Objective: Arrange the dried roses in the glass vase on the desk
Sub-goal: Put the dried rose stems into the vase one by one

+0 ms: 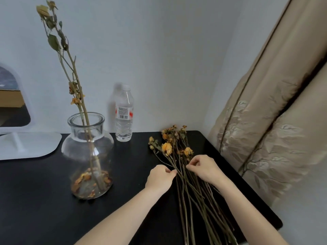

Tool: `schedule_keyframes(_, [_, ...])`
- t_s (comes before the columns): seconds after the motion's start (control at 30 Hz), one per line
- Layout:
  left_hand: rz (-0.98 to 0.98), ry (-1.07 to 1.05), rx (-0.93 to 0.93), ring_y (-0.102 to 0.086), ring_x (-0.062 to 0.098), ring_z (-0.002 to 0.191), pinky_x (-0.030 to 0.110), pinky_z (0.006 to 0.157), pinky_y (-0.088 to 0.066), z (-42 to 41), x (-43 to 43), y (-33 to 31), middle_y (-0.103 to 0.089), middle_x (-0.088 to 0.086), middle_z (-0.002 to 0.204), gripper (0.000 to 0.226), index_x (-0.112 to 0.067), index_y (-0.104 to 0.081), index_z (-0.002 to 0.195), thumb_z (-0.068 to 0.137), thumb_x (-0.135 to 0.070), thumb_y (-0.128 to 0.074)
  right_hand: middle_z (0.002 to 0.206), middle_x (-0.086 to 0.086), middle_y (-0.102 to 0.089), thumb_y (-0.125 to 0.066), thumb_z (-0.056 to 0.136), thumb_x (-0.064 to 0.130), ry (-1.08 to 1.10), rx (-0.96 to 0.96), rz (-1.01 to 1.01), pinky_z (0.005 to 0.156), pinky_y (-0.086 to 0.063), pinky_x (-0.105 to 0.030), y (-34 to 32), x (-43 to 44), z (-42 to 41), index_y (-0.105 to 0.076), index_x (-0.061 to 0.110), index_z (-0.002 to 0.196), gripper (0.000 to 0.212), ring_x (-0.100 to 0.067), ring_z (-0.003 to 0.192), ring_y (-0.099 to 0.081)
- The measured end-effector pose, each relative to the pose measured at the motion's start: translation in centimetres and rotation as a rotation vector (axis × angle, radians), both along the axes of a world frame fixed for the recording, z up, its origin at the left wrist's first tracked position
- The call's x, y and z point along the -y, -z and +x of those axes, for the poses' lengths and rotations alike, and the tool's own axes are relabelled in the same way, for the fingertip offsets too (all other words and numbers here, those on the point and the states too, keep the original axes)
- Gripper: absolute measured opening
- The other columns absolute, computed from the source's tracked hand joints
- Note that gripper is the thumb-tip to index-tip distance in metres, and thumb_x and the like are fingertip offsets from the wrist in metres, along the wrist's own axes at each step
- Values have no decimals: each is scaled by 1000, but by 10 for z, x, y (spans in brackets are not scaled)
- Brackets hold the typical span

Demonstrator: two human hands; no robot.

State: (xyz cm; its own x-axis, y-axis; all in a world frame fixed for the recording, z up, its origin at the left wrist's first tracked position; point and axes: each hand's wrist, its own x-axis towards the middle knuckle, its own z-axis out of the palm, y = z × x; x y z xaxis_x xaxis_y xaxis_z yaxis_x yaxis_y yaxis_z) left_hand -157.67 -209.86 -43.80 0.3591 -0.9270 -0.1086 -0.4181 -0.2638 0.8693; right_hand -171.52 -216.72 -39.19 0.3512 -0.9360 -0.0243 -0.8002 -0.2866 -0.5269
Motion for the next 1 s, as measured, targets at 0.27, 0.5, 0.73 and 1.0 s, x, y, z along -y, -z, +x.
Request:
schedule_keyframes(0.27, [44,-113,-96,-59,21,65,29,61,-44,0,30,3,-62,4,71,27,-12,-69,72,85,-33,-59,81,1,-61,-62,86,35,-14,-88,-16,68,-50,-32,3,4,24,-63,17,78,19,-18,80,-62])
schedule_keyframes(0.5, [127,-186,-304,-33,14,36,21,42,-28,0,41,-1,-39,0,47,19,-9,-57,68,80,-21,-65,72,1,-59,-62,85,30,56,-139,42,65,-51,-31,7,9,26,-67,11,83,20,-18,73,-62])
schedule_keyframes(0.73, [131,-235,-493,-22,11,40,17,31,-20,2,44,-9,-34,2,57,18,-7,-49,84,75,-16,-61,65,1,-56,-60,84,31,88,-105,44,57,-45,-28,4,11,24,-61,13,69,23,-17,63,-57])
schedule_keyframes(1.0, [36,-187,-562,-20,11,43,19,36,-18,9,39,-35,-31,0,54,16,-9,-50,84,79,-16,-64,67,-1,-58,-61,83,29,126,46,-28,69,-52,-35,-12,12,14,-62,12,67,23,-23,75,-64])
